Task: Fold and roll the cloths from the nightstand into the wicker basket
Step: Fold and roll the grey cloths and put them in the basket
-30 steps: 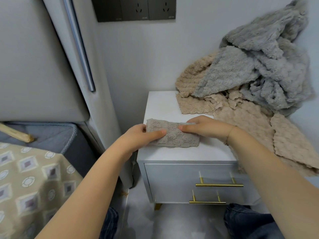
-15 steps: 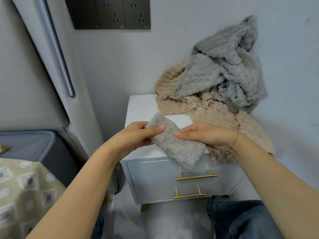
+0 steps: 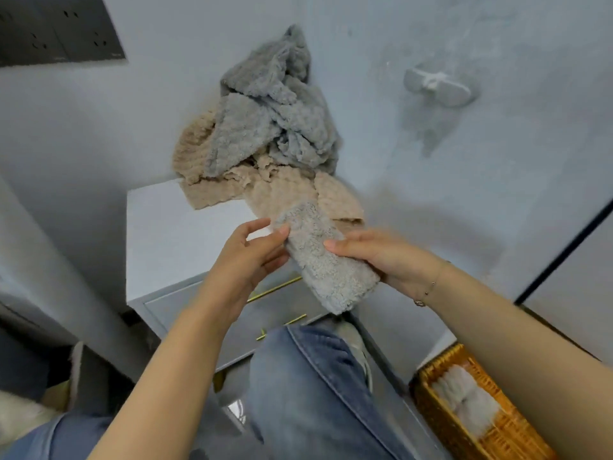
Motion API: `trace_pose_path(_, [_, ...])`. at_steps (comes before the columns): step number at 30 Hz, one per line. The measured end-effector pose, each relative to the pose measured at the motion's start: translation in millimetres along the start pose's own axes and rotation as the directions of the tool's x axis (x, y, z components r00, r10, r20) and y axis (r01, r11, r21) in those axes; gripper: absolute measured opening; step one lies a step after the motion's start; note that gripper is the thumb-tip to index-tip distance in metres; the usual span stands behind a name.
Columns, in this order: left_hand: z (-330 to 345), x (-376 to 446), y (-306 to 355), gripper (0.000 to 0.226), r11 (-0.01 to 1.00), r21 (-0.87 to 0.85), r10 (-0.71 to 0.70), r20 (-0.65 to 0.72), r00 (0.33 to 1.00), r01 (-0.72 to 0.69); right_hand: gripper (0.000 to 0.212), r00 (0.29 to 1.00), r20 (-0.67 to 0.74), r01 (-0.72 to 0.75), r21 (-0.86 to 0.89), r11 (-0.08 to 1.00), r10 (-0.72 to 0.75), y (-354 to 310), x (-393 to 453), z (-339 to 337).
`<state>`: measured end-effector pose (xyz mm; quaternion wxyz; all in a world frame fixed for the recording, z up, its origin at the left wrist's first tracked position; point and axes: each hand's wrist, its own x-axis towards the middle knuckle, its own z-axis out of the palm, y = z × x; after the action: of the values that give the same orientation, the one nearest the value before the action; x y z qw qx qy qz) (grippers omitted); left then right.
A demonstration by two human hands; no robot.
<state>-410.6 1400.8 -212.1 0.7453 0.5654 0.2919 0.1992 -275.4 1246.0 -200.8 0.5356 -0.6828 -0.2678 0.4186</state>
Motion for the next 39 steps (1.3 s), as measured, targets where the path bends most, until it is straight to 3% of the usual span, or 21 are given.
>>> trace_pose_path(10, [132, -37, -79, 0.042, 0.924, 0.381, -0.131, 0.265, 0.955, 0.021, 0.027, 0.94, -0.323, -0.016, 0.272, 0.962, 0.107, 110, -136, -58])
trace_pose_path(14, [185, -44, -114, 0.052, 0.793, 0.609, -0.328, 0.436, 0.838, -0.007, 0.028, 0.891, -0.406, -0.051, 0.352, 0.935, 0.202, 162, -180, -78])
trace_pose_path(17, [220, -41, -139, 0.057, 0.701, 0.712, -0.442, 0.485, 0.754, -0.047, 0.025, 0.829, -0.48, -0.051, 0.445, 0.894, 0.286, 198, -194, -94])
trace_pose_path(23, [273, -9, -219, 0.044, 0.529, 0.796, -0.418, 0.546, 0.726, -0.294, 0.03, 0.611, -0.639, -0.03, 0.571, 0.821, 0.467, 283, -199, -142])
trace_pose_path(28, [271, 21, -296, 0.036, 0.365, 0.772, -0.362, 0.633, 0.684, -0.521, 0.034, 0.403, -0.66, 0.005, 0.694, 0.72, 0.634, 361, -177, -174])
trace_pose_path(33, [246, 30, -350, 0.047, 0.101, 0.701, -0.414, 0.675, 0.611, -0.706, 0.043, 0.119, -0.671, -0.192, 0.708, 0.68, 0.732, 429, -133, -185])
trace_pose_path(36, [234, 31, -371, 0.048, 0.127, 0.69, -0.478, 0.672, 0.566, -0.712, 0.043, 0.011, -0.705, -0.304, 0.673, 0.674, 0.709, 451, -118, -182])
trace_pose_path(39, [230, 31, -385, 0.046, 0.199, 0.728, -0.503, 0.65, 0.569, -0.656, 0.04, 0.03, -0.69, -0.399, 0.655, 0.641, 0.724, 467, -104, -180])
